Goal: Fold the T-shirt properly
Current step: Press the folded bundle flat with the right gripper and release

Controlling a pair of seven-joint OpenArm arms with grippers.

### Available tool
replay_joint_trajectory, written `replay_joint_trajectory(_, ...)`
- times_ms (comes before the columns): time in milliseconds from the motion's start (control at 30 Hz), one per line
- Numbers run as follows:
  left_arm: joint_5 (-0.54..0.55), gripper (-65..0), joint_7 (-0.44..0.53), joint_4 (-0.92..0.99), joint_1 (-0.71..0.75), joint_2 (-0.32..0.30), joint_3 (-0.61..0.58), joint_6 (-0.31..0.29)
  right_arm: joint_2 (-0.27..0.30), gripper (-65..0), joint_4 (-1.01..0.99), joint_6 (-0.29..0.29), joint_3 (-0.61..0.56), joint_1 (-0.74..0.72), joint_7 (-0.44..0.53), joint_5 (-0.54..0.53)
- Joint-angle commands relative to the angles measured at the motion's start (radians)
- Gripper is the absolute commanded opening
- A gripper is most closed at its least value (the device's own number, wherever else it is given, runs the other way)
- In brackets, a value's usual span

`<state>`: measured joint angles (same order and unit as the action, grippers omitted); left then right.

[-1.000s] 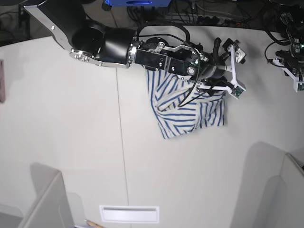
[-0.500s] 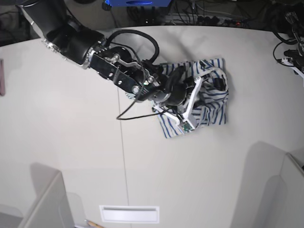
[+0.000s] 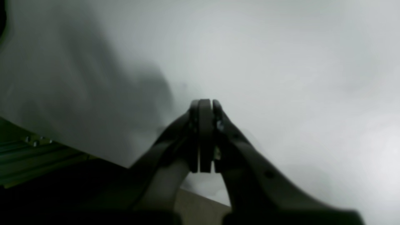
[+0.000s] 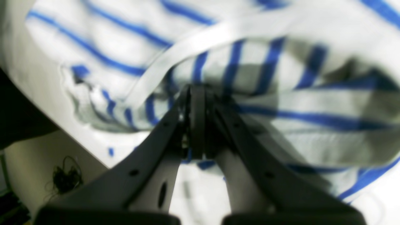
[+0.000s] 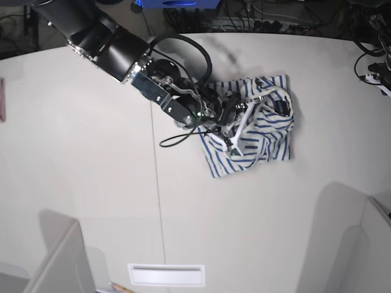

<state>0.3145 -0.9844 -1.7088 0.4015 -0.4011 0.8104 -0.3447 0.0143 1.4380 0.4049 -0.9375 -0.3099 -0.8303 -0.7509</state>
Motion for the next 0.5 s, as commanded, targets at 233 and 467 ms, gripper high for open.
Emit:
replay_joint_trajectory(233,-0.005,-65.0,0.012,-0.021,0.0,-0.02,0.022,0.003,-0.159,-65.0,-0.098,-0.073,-0.038,-0.119,0.044,-0.008)
replay_joint_trajectory(467,-0.005,-65.0,0.012,-0.02,0.0,-0.019,0.022,0.003,-0.164,-65.0,-0.173,-0.077,-0.105,-0.225,0.316,-0.019)
